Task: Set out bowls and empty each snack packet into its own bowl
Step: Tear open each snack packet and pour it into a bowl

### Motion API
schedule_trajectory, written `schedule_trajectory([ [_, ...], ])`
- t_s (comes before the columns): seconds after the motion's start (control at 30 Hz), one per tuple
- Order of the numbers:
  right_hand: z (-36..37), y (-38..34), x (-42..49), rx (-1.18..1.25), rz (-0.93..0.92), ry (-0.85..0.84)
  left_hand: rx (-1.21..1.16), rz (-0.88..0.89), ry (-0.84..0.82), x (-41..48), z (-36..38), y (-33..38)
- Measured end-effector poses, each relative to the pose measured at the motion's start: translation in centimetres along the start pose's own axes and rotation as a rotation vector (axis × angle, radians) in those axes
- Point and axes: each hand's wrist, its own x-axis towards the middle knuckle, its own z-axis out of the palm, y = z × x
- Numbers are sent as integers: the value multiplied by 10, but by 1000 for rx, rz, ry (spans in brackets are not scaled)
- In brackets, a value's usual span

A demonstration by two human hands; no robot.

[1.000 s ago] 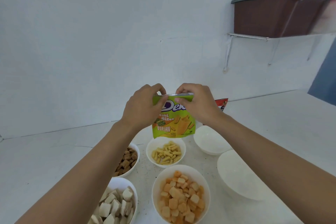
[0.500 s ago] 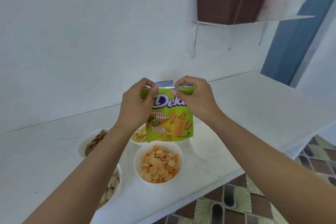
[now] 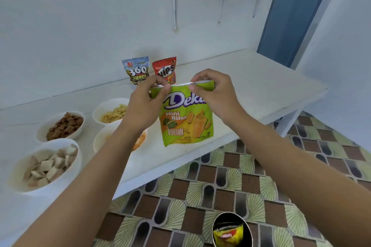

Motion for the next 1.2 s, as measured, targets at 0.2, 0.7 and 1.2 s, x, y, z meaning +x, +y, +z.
schedule_trajectory([
  [0.2, -90, 59, -25, -9, -13, -86, 16, -61, 8, -33, 96, 19],
  [0.7, -192, 201, -124, -52, 187, -259, 97, -347, -84, -142, 260, -7],
  [1.2, -145, 402, -263, -97, 321, -363, 107, -505, -178, -268, 367, -200],
])
